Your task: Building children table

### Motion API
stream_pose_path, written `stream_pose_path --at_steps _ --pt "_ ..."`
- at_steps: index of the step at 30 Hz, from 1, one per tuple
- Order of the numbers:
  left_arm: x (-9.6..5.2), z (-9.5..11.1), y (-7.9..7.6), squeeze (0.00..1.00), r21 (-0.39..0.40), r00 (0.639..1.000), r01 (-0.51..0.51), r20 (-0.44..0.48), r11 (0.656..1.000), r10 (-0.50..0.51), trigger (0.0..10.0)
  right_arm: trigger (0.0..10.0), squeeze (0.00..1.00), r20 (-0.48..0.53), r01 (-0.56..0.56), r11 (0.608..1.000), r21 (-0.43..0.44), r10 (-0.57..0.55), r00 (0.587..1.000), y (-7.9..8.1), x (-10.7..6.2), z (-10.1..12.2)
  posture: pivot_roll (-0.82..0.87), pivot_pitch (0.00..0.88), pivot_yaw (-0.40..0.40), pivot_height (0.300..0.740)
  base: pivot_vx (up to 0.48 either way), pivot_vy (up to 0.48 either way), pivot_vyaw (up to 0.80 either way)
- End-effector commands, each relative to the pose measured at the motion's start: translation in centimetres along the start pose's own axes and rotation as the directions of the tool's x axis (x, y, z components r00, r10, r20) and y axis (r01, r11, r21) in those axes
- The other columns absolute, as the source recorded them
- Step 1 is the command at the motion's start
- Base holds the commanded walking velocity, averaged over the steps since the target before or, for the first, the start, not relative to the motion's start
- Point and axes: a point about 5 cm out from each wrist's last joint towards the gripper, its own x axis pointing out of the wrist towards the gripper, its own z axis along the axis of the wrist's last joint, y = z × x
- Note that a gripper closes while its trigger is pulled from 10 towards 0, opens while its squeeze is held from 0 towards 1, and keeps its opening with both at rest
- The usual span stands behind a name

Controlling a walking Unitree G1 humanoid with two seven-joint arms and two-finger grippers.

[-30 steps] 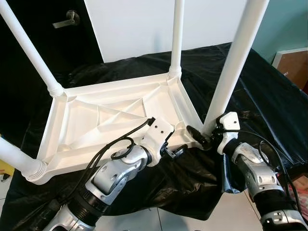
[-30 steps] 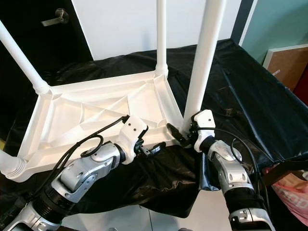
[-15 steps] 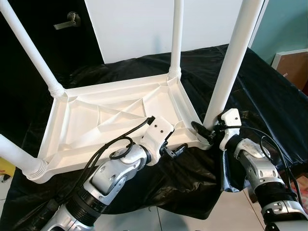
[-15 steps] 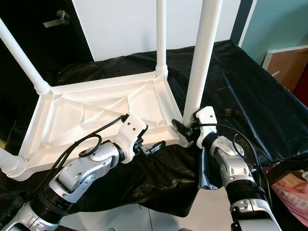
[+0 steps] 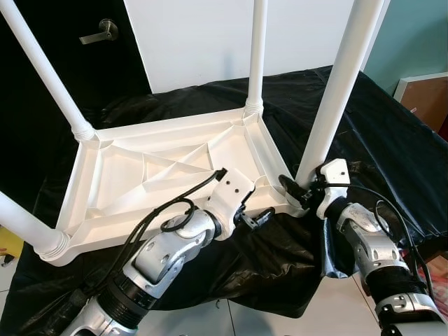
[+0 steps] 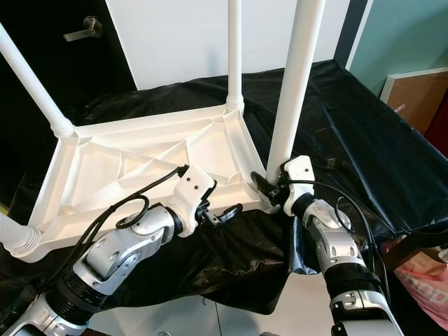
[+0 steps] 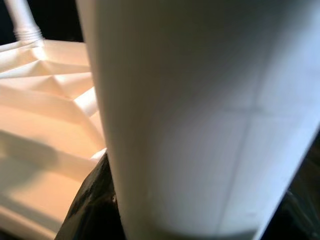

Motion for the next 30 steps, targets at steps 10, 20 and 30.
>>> stream_pose_path --at_steps 10,20,30 --pt "0.2 -0.3 -0.4 0.00 0.013 0.989 0.149 0.001 0.989 -0.149 10.0 10.0 0.00 -0.110 0.250 0.965 0.075 -0.241 0.964 1.5 -1.1 -2.9 -0.15 0.015 0.037 0.740 0.000 0.000 0.00" --pt "0.3 -0.3 -0.7 0.00 0.008 0.988 0.152 0.012 0.988 -0.152 10.0 10.0 0.00 -0.201 0.631 0.765 0.128 -0.603 0.772 3.9 -1.5 -3.8 -0.15 0.008 0.026 0.740 0.000 0.000 0.00" --pt "0.2 -0.5 -1.1 0.00 0.002 0.985 0.170 0.011 0.985 -0.170 10.0 10.0 0.00 -0.173 0.609 0.781 0.136 -0.587 0.791 5.1 -1.2 -3.1 -0.15 0.009 0.028 0.740 0.000 0.000 0.00"
